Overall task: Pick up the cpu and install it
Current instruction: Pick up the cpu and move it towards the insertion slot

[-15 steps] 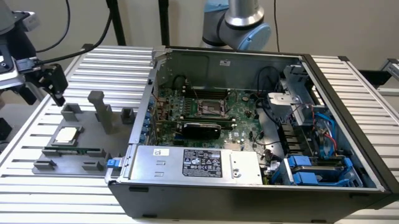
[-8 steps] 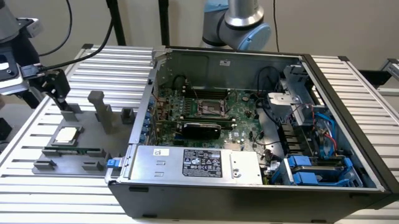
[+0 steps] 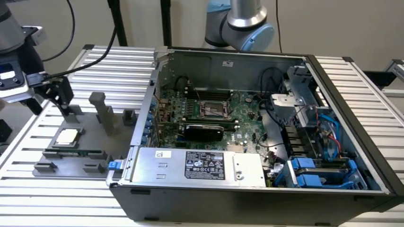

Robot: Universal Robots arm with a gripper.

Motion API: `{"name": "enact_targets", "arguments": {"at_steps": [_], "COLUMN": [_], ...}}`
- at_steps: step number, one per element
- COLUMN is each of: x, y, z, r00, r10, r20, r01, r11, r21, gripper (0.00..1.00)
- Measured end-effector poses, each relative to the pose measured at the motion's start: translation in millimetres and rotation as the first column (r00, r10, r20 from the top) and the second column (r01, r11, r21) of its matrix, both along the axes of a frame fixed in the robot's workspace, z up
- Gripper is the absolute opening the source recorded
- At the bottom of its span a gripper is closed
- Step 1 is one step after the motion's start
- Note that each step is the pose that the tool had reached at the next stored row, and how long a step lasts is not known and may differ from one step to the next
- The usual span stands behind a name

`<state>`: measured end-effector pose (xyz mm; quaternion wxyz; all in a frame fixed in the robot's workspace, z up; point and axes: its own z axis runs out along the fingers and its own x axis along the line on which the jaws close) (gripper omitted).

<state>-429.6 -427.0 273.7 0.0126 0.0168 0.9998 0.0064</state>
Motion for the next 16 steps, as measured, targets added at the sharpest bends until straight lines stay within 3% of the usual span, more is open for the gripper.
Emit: {"name": "enact_targets", "arguments": {"at_steps": [10,16], "x": [0.6,0.7], "y": [0.3,0.8], "z": [-18.2,-29.0], "r00": [0.9999,0.9999], "r10": [0.011,0.015], "r20": [-0.0001,-0.0003], "r01": [-0.011,-0.015], "r11": [0.9999,0.9997], "r21": [-0.0132,-0.0170], "gripper": [0.71,0.71]}}
